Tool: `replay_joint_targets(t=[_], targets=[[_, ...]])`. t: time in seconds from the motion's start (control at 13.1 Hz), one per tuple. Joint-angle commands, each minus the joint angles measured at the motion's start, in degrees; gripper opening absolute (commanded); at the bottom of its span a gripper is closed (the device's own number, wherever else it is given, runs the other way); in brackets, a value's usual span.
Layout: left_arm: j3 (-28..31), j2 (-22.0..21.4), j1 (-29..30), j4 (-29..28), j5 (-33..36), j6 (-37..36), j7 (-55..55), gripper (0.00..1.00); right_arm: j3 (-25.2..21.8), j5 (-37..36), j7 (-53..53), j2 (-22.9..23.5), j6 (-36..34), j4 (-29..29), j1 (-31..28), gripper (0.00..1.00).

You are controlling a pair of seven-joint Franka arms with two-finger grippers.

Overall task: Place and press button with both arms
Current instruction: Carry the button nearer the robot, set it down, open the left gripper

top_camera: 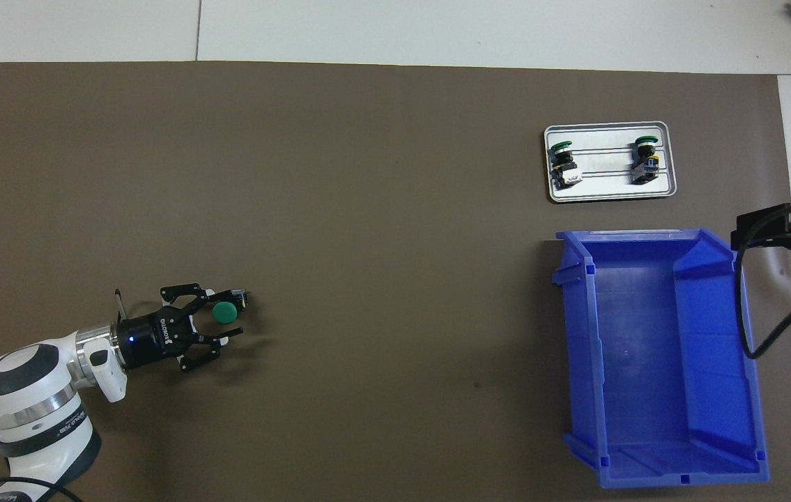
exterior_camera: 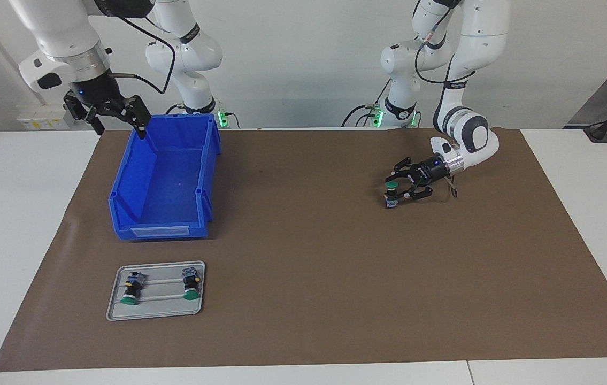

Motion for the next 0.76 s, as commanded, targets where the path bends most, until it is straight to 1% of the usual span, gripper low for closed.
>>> replay_joint_targets(t=[0.0,0.31,0.69], targets=[[-0.32,0.11,2.08,1.22,3.29,0.57,-2.45,0.67,0.11,1.49,-0.90,-0.22,-0.95,0.40,-0.44,1.00],[-0.32,0.47,2.44,2.80,4.18,1.01,-5.44,0.67,0.11,1.49,-0.90,-0.22,-0.95,0.31,-0.44,1.00],[-0.41,1.78,0.07,6.14,4.18,4.26,-9.13,0.67,0.11,1.49,-0.90,-0.22,-0.95,0.40,-0.44,1.00]])
